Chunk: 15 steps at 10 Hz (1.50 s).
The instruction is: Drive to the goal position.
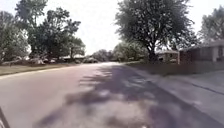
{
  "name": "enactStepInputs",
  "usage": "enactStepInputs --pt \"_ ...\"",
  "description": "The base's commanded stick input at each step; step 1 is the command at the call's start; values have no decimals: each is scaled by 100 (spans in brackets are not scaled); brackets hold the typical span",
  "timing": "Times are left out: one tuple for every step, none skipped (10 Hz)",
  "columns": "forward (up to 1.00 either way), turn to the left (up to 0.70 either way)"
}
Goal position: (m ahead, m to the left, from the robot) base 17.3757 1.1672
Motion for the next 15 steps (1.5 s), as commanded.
enactStepInputs --pt "69 3" --pt "69 3" --pt "69 3" --pt "69 3" --pt "69 3" --pt "69 3" --pt "69 3" --pt "69 3" --pt "69 3" --pt "69 3" --pt "69 3" --pt "69 3" --pt "69 3" --pt "69 3" --pt "69 3"
